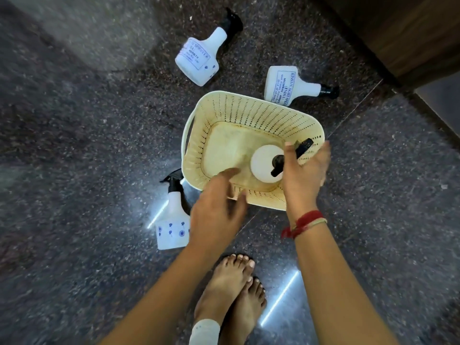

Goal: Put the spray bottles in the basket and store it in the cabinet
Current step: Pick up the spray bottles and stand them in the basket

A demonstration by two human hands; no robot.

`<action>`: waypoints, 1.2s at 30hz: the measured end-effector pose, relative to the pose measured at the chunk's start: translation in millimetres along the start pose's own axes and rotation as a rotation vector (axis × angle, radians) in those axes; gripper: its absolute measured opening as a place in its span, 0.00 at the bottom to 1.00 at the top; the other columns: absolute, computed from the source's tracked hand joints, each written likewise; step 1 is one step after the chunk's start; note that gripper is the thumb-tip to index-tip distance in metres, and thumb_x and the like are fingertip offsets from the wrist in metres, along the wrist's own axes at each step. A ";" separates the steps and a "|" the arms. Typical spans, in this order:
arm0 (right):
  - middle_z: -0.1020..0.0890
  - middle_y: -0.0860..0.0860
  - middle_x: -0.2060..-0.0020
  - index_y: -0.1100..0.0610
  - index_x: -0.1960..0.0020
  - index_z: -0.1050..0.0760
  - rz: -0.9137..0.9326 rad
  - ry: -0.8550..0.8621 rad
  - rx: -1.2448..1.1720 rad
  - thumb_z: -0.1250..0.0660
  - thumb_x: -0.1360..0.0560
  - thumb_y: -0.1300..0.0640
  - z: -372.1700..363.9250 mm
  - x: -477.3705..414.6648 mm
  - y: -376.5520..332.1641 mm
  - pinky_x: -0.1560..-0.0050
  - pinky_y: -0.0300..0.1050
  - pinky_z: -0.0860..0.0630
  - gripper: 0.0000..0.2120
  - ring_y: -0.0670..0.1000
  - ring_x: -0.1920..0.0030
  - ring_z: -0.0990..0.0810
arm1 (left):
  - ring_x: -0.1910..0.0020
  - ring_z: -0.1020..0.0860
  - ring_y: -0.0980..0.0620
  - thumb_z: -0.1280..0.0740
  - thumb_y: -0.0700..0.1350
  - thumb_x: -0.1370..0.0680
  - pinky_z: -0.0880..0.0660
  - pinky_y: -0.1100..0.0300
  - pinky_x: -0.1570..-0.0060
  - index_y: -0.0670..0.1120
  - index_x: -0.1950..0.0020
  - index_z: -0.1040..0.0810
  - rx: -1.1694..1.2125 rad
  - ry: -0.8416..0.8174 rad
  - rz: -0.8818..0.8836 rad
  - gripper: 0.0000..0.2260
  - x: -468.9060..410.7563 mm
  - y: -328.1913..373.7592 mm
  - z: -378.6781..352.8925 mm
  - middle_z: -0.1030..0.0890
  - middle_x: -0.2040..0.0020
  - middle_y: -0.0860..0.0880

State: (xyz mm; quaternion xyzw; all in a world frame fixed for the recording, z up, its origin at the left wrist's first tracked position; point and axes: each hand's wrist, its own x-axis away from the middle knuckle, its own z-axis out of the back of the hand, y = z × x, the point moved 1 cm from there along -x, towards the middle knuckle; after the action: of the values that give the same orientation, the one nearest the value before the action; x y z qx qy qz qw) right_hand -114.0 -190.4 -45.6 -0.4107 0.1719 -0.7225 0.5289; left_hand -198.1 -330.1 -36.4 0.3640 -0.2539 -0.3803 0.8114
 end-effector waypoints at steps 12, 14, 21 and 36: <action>0.49 0.61 0.22 0.56 0.22 0.47 0.687 -0.112 0.530 0.40 0.21 0.44 -52.9 74.7 -8.3 0.26 0.68 0.54 0.33 0.62 0.22 0.52 | 0.28 0.41 0.41 0.37 0.58 0.25 0.44 0.42 0.31 0.42 0.26 0.45 -0.307 -0.051 0.907 0.35 30.5 -153.5 18.7 0.38 0.28 0.40; 0.49 0.61 0.22 0.56 0.22 0.48 0.734 -0.138 0.590 0.42 0.21 0.43 -59.4 73.8 -1.9 0.27 0.66 0.56 0.33 0.62 0.22 0.52 | 0.30 0.38 0.39 0.40 0.61 0.25 0.42 0.40 0.32 0.44 0.28 0.39 -0.287 -0.143 0.961 0.32 22.6 -161.9 10.0 0.36 0.30 0.40; 0.52 0.59 0.22 0.55 0.22 0.49 0.708 -0.201 0.678 0.42 0.21 0.44 -65.6 72.3 4.4 0.27 0.65 0.58 0.33 0.60 0.22 0.55 | 0.53 0.23 0.40 0.38 0.56 0.24 0.25 0.48 0.49 0.44 0.39 0.28 -0.228 -0.353 0.989 0.20 0.6 -160.3 4.2 0.34 0.36 0.40; 0.33 0.56 0.29 0.57 0.29 0.34 0.593 -0.102 0.075 0.41 0.19 0.52 -46.8 91.6 -66.9 0.27 0.67 0.44 0.20 0.51 0.27 0.38 | 0.66 0.31 0.55 0.45 0.60 0.21 0.40 0.72 0.71 0.63 0.44 0.40 -0.566 0.548 -0.037 0.07 -35.9 -96.4 83.1 0.29 0.60 0.59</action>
State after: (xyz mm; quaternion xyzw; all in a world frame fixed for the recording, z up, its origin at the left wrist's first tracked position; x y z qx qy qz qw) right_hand -201.4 -256.6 9.6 -0.3587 0.2309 -0.5207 0.7395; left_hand -318.0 -377.3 -66.4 0.2186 0.0935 -0.3384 0.9105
